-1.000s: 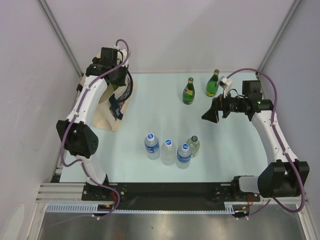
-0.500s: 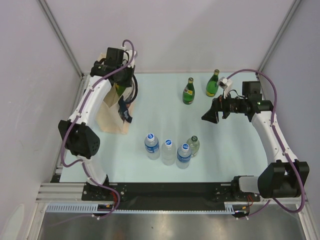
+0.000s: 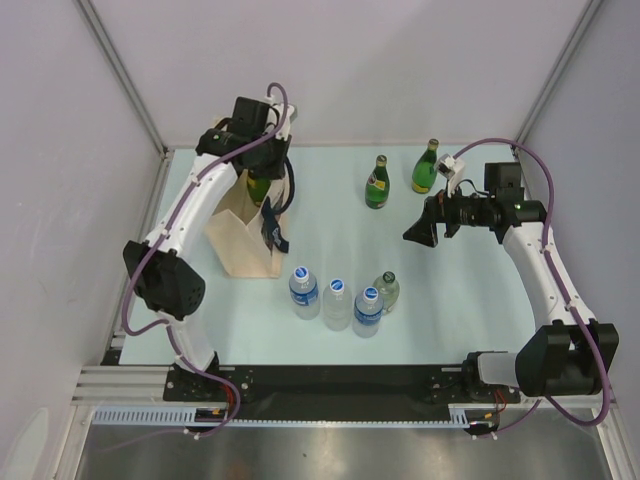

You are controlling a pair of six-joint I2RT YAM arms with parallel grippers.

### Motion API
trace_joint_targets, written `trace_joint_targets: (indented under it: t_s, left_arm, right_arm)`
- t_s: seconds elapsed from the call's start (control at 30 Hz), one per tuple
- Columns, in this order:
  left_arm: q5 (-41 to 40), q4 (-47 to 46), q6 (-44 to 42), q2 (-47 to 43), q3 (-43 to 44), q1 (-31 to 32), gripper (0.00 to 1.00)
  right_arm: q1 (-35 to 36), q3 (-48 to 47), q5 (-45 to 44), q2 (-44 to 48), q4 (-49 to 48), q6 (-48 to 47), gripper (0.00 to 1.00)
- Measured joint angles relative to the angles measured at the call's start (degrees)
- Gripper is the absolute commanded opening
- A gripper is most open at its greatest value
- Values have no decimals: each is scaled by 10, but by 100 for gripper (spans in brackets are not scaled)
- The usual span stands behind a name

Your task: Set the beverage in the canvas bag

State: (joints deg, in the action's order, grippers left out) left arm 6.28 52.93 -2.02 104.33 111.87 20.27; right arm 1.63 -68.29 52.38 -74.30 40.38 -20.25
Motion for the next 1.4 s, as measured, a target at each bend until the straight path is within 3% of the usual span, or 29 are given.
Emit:
trace_joint_targets:
  t_s: [0.07, 0.13, 0.17, 0.2, 0.27, 0.3, 0.5, 0.67, 0.87, 1.03, 1.2, 1.4]
  left_arm:
    - [0, 0, 4, 0, 0, 7, 2]
    - [0, 0, 11, 0, 0, 13, 9]
    - [0, 0, 13, 0, 0, 14, 16]
    - [-1, 0, 18, 0, 0, 16, 29]
    - [-2, -4, 26, -1, 0, 17, 39]
    - [-3, -9, 33, -3, 0, 19, 51]
    - [-35, -40, 52, -44, -6, 22, 78]
    - [-73, -81, 55, -124, -48, 23, 98]
    - [-88, -165, 66, -255, -170, 23, 100]
    - [-57, -217, 106, -300, -220, 23, 100]
    - [-10, -252, 162, -269, -212, 36, 100]
    - [9, -251, 218, -126, -96, 100, 99]
  right_arm:
    - [0, 0, 0, 0, 0, -5, 100]
    - [2, -1, -1, 0, 4, -16, 100]
    - [3, -2, -2, -1, 7, -22, 100]
    - [6, -7, -5, -3, 15, -28, 100]
    - [14, -28, -11, -14, 26, -44, 100]
    - [19, -38, -14, -19, 29, -50, 100]
    - [53, -123, -45, -81, 47, -69, 100]
    - [70, -198, -85, -148, 42, -31, 100]
    - [78, -280, -169, -221, 6, 66, 100]
    - [74, -326, -251, -263, -17, 116, 97]
    - [39, -348, -276, -290, -30, 150, 93]
    - [-23, -351, -256, -293, -11, 149, 100]
